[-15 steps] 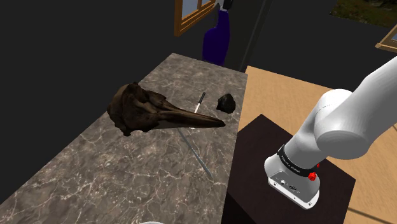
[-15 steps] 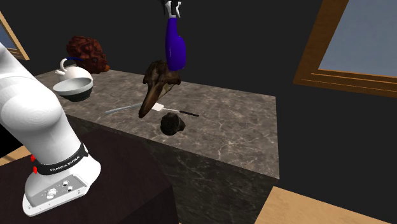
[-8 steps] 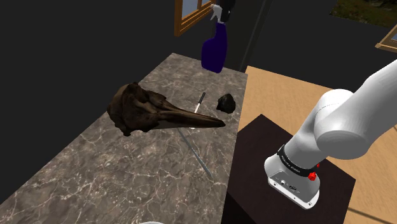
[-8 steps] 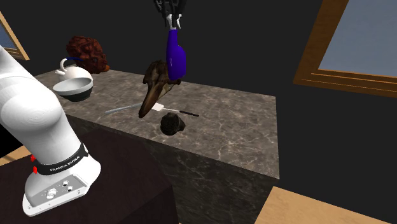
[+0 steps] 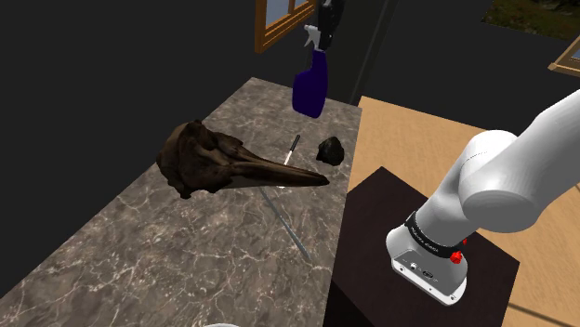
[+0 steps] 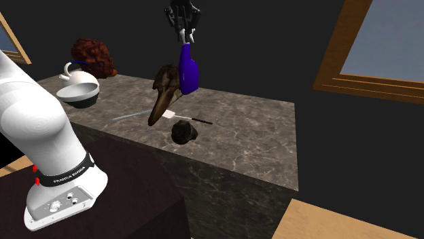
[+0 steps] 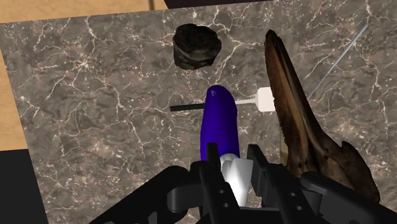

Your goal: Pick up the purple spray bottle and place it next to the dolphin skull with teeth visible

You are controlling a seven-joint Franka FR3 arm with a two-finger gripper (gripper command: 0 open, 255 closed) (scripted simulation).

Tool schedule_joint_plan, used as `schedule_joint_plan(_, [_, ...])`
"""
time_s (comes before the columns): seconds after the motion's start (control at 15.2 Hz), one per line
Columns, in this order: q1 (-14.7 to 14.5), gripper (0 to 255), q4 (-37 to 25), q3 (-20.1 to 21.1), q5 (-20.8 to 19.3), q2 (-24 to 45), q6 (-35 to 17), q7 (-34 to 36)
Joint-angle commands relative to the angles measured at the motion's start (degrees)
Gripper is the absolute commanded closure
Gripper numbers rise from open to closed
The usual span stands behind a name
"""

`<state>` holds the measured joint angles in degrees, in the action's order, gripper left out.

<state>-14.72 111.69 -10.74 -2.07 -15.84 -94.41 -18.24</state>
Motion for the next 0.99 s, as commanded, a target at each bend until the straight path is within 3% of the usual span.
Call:
schedule_joint_plan(0.0, [-0.01,255,1.81,0.03,-0.03,-0.17,-1.68,0.1])
schedule_joint_plan(0.92, [0.17,255,12.37,-0.31,-0.17,0.08,-12.48,0.02])
